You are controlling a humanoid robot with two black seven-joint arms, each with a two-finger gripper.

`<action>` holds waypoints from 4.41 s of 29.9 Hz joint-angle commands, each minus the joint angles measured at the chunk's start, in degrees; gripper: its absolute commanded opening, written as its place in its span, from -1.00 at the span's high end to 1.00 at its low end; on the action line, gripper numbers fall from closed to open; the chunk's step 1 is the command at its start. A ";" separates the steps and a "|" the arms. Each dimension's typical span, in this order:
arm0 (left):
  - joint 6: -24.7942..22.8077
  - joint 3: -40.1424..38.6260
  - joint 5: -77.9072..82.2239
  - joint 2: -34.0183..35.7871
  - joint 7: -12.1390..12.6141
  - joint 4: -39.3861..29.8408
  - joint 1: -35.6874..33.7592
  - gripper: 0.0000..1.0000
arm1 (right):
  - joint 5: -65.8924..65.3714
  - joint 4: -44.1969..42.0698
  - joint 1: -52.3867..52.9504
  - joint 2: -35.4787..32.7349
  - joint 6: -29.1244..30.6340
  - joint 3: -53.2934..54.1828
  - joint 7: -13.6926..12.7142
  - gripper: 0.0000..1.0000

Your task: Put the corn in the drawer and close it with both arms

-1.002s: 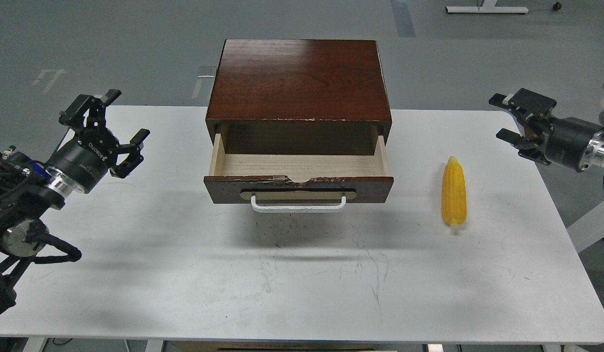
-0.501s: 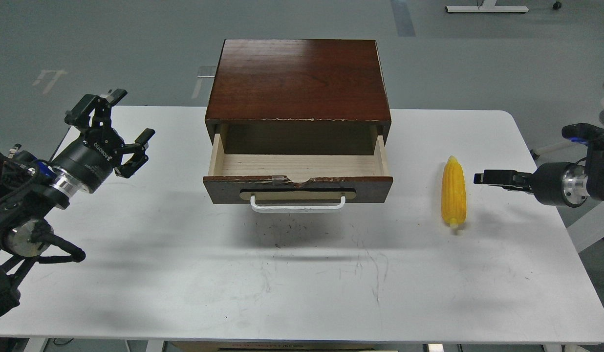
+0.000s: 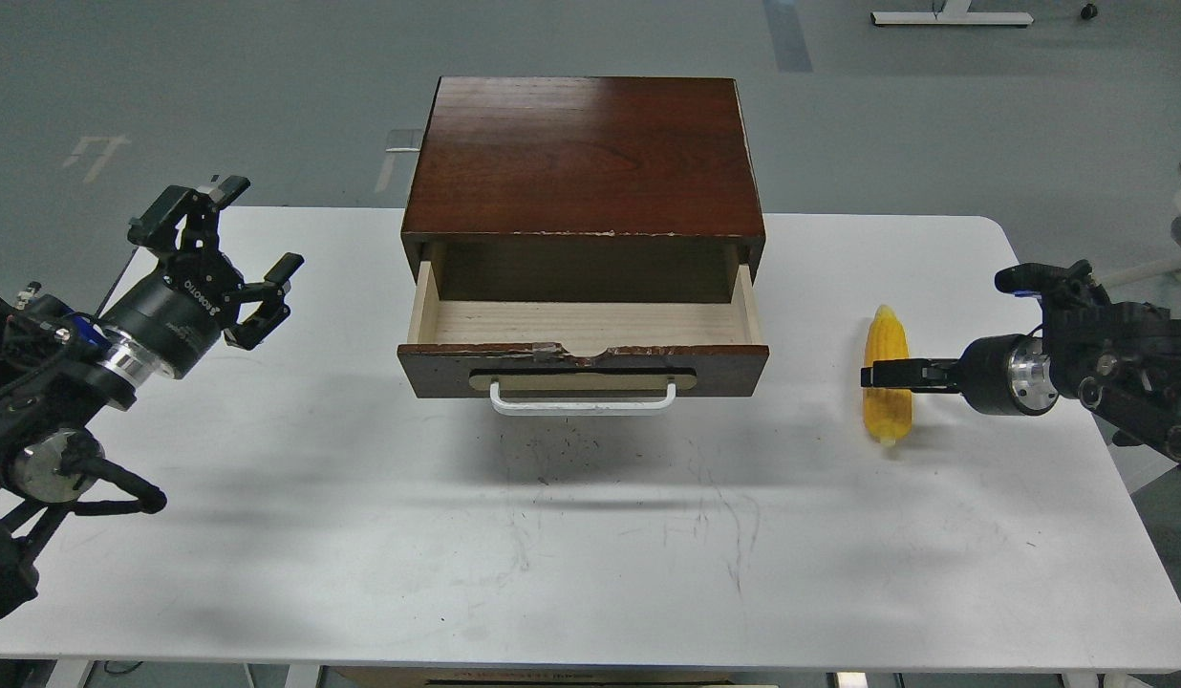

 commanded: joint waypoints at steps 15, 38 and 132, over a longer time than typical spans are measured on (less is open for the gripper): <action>0.00 -0.01 0.01 0.14 0.00 0.01 0.21 -1.00 | 0.09 -0.87 -0.53 1.70 -0.69 -1.67 0.00 -0.52; 0.00 -0.01 0.01 0.58 0.00 -0.08 -0.14 -1.00 | 0.18 11.52 21.78 -7.44 -3.51 -1.75 1.41 0.66; 0.00 0.43 1.86 3.04 -4.09 -2.10 -0.05 -1.00 | 50.43 11.97 0.10 -4.54 -13.53 20.48 6.82 -0.99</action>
